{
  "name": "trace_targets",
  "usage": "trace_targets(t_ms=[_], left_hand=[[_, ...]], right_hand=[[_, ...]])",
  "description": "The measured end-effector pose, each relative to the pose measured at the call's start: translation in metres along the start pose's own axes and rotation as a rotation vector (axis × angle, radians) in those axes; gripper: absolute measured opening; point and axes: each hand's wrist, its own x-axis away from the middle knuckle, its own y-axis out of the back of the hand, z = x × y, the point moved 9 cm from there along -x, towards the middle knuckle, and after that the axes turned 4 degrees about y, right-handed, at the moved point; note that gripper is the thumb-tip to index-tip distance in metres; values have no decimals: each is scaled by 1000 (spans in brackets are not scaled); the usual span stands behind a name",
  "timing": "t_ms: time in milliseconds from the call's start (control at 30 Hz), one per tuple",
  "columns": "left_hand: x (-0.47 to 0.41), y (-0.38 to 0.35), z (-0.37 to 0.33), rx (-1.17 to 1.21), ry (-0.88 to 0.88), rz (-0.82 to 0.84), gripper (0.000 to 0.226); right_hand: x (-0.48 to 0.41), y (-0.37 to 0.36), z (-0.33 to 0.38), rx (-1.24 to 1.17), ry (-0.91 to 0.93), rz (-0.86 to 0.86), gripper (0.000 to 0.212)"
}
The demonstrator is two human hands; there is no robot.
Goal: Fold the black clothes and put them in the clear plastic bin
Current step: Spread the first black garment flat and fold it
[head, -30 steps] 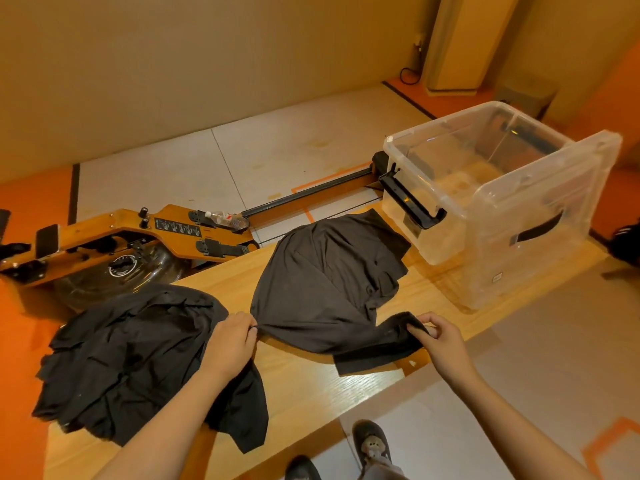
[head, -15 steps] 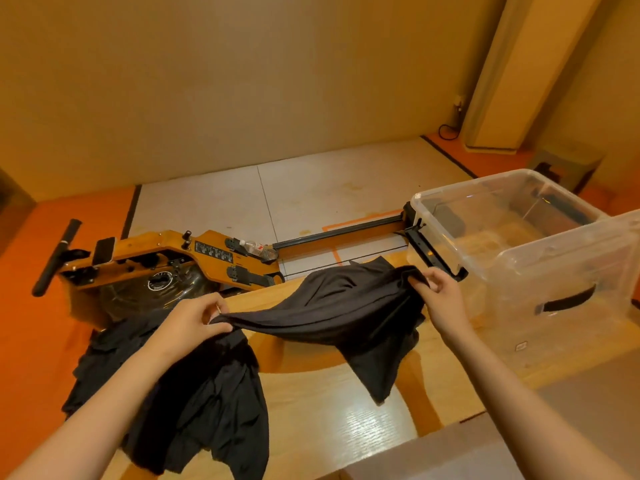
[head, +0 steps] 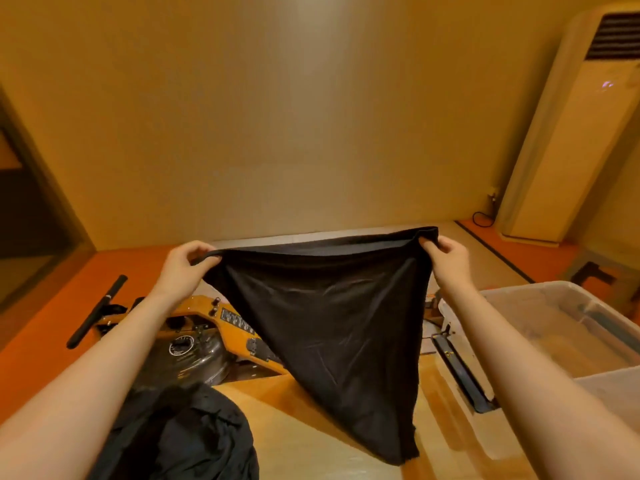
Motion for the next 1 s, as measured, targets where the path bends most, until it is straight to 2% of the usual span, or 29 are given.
trace_targets(t_ms=[200,400,533,700,1000], left_hand=[[-43,51,-59,158,-37,-225,23],[-33,73,-86,188,-50,-298,7],[1,60,-65,148,-10,-240,11],[68,19,-14,33,58,-104,8],[197,-38,81,-101,187,128,20]], right_hand=[[-51,-10,62,-104,120,-4,13],[-59,-1,81,-131,201,45,9],[-31,8,54,-114,190,106,12],[29,23,-17,28,112,189,18],[162,57,-118,233,20,213,29]])
